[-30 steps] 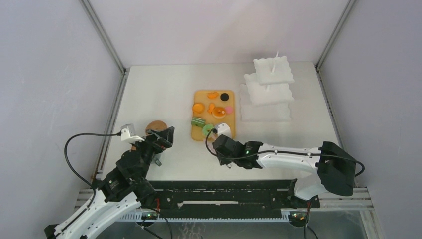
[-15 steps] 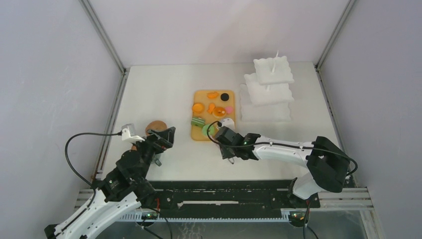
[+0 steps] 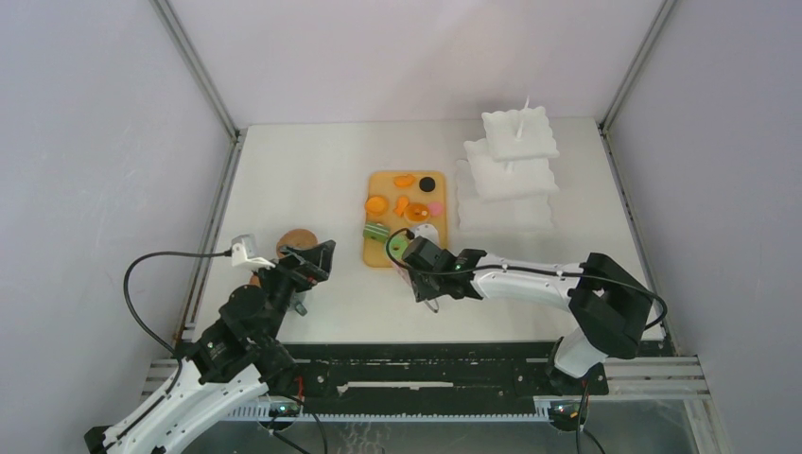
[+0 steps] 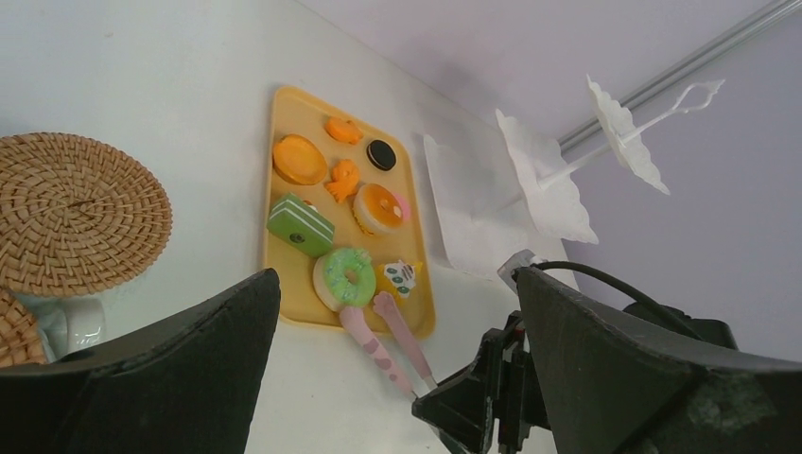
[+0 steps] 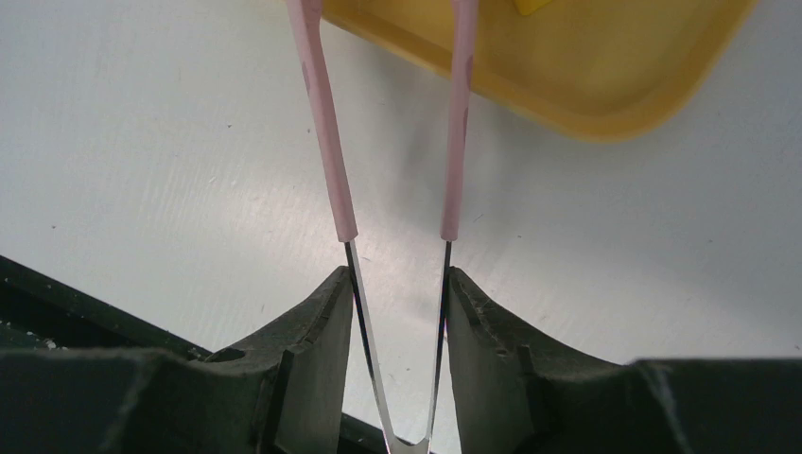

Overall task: Serve the afternoon tea
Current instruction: Place the clamp on the tray.

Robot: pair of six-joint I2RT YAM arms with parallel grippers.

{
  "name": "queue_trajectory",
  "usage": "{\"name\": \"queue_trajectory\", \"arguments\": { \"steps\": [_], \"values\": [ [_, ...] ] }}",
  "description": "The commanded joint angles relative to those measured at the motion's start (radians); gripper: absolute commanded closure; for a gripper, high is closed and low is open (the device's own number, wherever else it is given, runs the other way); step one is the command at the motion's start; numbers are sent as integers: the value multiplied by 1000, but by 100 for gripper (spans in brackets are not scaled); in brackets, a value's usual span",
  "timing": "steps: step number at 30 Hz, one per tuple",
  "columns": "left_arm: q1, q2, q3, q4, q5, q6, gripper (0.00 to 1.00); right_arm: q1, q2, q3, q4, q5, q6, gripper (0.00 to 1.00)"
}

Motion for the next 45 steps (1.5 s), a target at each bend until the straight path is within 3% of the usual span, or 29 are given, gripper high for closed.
{"name": "queue_trajectory", "arguments": {
  "steps": [1,39,45],
  "values": [
    [6,9,5,53,21,-17,0,-14,12,52,15,-10,8,52],
    [6,134,-40,183,78,-54,0,-127,212,223,16,-84,-76,42],
    [6,146,-46,194,73,-55,0,-76,167,230,-13,22,-132,32]
  ]
}}
